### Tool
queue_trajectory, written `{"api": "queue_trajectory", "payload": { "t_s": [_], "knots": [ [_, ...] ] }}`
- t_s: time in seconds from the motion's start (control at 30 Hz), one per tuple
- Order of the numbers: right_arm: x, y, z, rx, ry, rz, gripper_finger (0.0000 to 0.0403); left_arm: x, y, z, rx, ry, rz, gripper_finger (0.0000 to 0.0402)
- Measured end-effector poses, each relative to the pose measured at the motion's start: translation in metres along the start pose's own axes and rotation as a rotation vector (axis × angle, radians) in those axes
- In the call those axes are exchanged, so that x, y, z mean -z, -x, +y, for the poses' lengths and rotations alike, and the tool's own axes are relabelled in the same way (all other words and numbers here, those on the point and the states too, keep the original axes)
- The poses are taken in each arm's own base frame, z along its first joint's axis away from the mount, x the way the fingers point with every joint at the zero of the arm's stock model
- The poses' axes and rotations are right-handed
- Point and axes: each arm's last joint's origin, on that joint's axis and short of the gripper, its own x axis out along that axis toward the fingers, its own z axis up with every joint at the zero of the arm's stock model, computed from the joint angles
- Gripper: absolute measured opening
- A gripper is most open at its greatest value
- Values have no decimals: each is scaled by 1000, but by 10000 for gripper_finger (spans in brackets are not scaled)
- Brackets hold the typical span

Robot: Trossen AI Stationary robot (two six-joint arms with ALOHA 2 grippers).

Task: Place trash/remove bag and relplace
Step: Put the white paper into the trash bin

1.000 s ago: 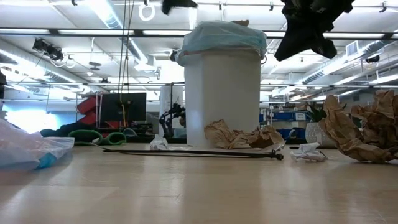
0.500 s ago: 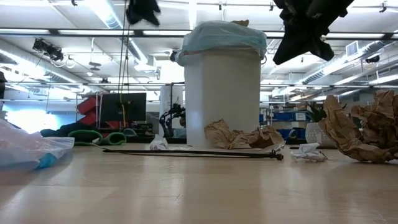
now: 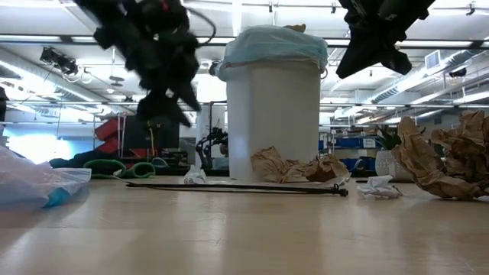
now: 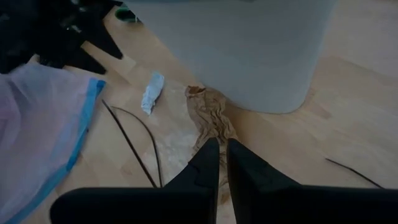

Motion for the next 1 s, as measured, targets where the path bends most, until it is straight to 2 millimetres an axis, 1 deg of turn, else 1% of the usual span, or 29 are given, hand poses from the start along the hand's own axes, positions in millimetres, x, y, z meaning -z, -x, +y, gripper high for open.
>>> {"api": "queue_trajectory", "payload": {
  "t_s": [0.2,0.3,0.43,0.57,0.9,1.0],
  "knots": [
    [-1,0,-1,3,-2,-2,23,16,-8,12,-111,49,-35,204],
    [-1,-1,-1,4,-3,-3,23,15,-10,11,-85,72,-80,204],
    [-1,-1,-1,3,-4,-3,23,17,-15,13,-103,89,-71,204],
    [-1,-1,-1,1,-7,-4,23,22,-32,18,-145,91,-31,204],
    [3,2,3,-16,-23,11,23,34,-80,18,-87,151,20,203],
    [3,2,3,-15,-24,11,23,39,-91,21,-98,178,62,187]
  ]
}}
